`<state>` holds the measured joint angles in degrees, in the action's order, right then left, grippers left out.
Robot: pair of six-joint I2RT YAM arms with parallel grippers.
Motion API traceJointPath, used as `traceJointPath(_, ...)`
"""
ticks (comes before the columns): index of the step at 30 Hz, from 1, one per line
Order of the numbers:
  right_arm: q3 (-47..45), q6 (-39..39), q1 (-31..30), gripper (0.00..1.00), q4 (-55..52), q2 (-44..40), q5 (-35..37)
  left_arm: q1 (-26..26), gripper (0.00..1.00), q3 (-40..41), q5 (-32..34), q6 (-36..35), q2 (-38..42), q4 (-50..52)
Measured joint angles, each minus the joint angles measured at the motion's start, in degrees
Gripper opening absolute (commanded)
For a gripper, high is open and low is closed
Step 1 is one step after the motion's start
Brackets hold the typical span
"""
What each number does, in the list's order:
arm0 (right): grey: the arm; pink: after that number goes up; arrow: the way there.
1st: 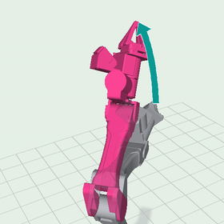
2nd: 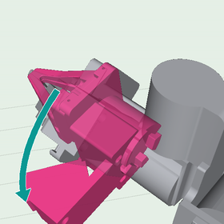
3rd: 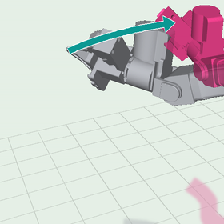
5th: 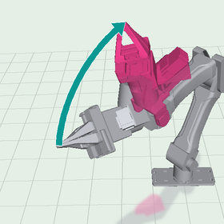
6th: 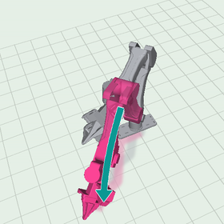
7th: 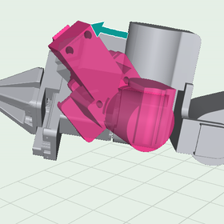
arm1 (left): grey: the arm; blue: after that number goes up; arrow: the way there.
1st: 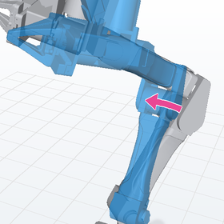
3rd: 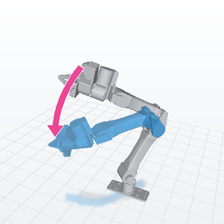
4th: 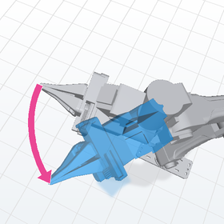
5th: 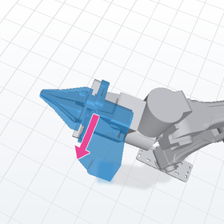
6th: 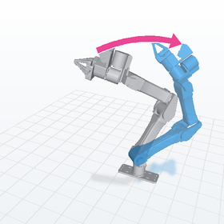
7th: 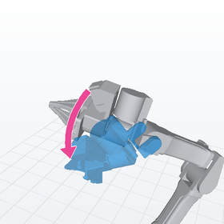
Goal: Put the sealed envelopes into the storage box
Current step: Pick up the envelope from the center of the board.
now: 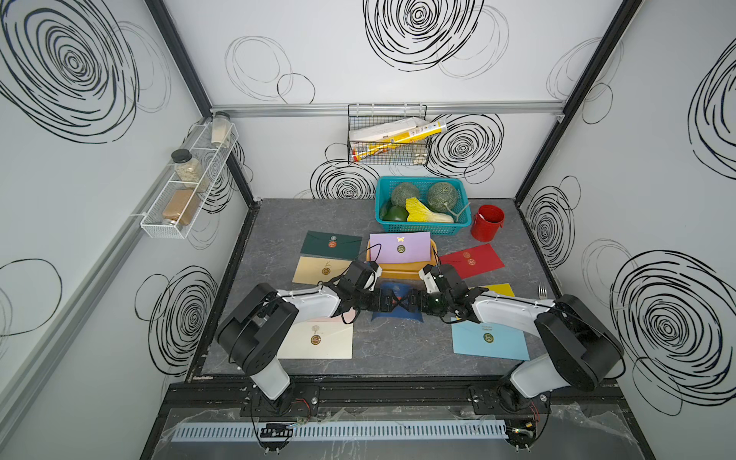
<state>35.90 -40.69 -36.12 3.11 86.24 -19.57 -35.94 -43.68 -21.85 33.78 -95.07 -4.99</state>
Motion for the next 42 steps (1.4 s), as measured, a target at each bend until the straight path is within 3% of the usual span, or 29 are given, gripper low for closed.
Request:
traceJointPath(5, 0.0, 1.0, 0.1, 1.00, 0.8, 0.2, -2.1, 0.0, 0.86, 0.1, -0.6, 0.5, -0.1, 0.4)
traceJointPath(12, 1.0, 5.6, -0.1, 1.00, -1.6, 0.6, -4.6, 0.0, 0.72, 1.4, -1.9, 0.9, -0.1, -0.5)
traceJointPath(20, 6.5, 9.9, -0.1, 0.99, -14.6, -2.7, 2.3, 0.0, 0.73, 1.8, -1.2, -1.3, 1.4, 2.4)
traceJointPath(25, 14.9, 18.2, 0.1, 0.81, -16.9, -5.0, 5.4, -0.8, 0.72, 1.7, 0.7, -3.9, 2.7, 6.5)
traceJointPath(27, 20.0, 21.8, 0.3, 0.73, -17.0, -1.3, 3.8, -1.4, 0.73, 1.2, 1.8, -4.5, 2.7, 7.6)
traceJointPath(32, 23.9, 29.4, 0.3, 0.73, -17.4, 7.8, -2.8, -2.7, 0.73, 0.8, 3.9, -5.9, 3.0, 9.0)
traceJointPath(42, 24.1, 39.7, 0.3, 0.74, -20.5, 10.6, -11.0, -3.2, 0.74, 1.4, 4.3, -7.5, 4.1, 10.5)
